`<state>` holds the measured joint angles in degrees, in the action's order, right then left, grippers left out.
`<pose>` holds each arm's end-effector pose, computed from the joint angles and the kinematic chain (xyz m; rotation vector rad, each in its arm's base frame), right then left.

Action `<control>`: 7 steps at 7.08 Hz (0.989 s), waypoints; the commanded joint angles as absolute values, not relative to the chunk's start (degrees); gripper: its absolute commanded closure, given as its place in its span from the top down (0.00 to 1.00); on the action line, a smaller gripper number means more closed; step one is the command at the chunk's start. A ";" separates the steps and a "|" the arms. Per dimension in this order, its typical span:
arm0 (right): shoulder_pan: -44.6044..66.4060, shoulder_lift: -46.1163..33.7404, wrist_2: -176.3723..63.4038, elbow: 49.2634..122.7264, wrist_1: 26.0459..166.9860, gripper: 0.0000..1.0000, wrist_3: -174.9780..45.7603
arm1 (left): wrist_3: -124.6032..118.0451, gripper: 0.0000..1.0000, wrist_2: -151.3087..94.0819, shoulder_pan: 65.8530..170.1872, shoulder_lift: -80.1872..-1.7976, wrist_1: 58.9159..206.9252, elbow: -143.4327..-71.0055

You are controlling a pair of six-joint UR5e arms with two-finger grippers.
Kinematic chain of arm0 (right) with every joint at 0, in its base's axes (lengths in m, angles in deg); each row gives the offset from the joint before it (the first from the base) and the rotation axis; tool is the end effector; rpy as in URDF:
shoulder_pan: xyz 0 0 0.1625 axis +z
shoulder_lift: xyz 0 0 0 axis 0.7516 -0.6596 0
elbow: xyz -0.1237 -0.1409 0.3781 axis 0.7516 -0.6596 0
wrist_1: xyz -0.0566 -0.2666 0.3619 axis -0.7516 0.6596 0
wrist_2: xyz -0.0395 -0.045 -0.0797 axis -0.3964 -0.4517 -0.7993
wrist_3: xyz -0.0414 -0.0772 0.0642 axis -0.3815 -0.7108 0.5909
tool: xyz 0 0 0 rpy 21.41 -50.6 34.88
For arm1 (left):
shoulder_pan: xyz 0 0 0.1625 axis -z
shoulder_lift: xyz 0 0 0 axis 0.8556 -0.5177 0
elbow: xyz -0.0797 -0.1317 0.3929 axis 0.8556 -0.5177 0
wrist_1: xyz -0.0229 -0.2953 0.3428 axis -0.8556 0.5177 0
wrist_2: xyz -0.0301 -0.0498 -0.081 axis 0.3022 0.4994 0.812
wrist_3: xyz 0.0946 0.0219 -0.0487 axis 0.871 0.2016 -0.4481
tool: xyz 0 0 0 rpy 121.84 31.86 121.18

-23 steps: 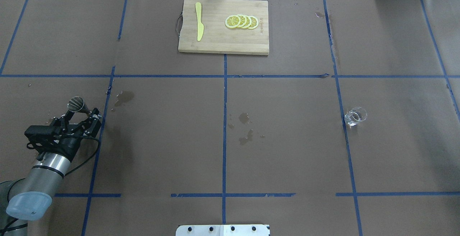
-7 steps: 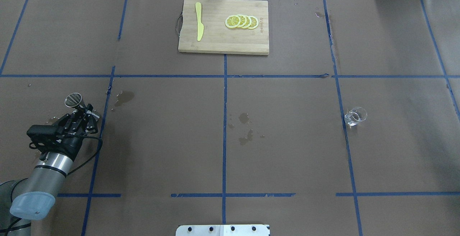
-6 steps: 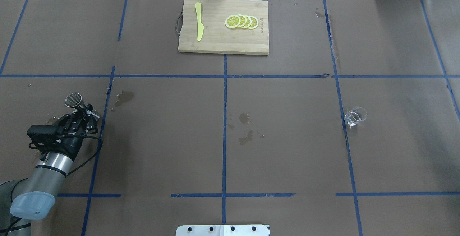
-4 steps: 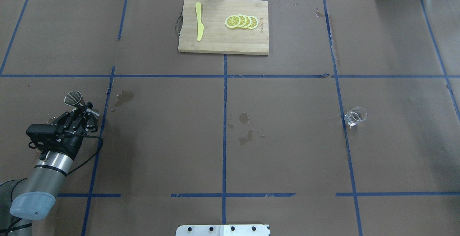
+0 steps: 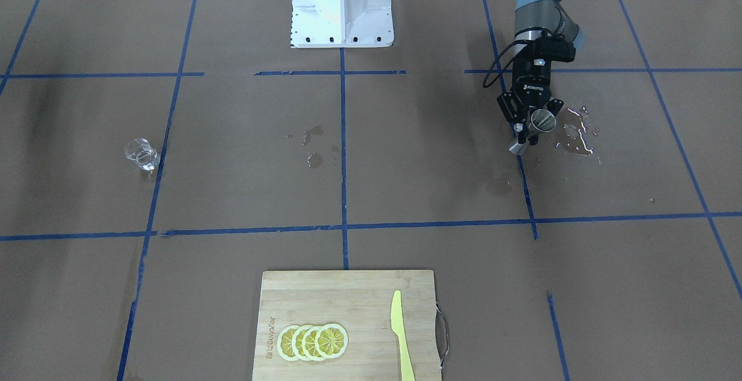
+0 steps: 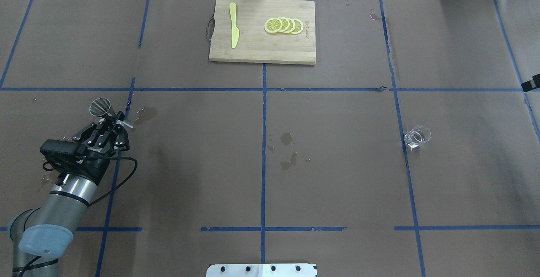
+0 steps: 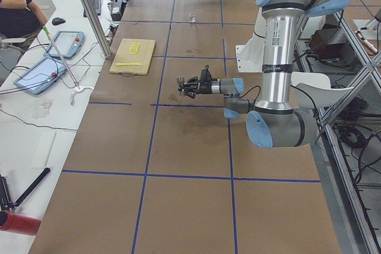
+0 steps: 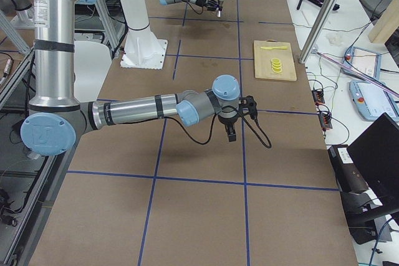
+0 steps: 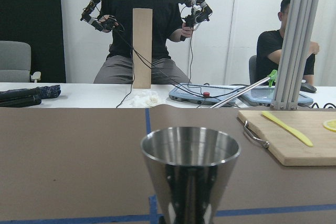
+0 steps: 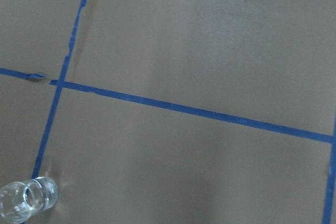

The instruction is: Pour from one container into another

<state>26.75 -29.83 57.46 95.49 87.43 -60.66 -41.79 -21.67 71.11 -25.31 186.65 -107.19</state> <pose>-0.0797 -0.5226 0.5279 0.2508 -0.9151 -0.1281 0.4602 -0.3344 0.4522 1.3046 0.8282 -0.4531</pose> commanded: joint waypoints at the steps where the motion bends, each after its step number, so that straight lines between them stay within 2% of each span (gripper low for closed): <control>1: 19.16 -29.81 52.63 95.83 72.14 1.00 -45.68 | -36.37 0.00 -21.32 70.95 -30.18 187.59 -107.39; 4: 8.17 -30.68 38.68 97.92 55.48 1.00 -26.21 | -31.22 0.00 -20.26 70.95 -32.47 187.32 -106.69; 6: -2.61 -34.89 22.73 104.85 55.45 1.00 -24.70 | -27.40 0.00 -17.82 71.74 -33.26 187.24 -106.60; 7: -13.55 -37.08 5.05 106.28 55.45 1.00 -23.73 | -27.40 0.00 -16.15 72.61 -33.35 187.06 -106.60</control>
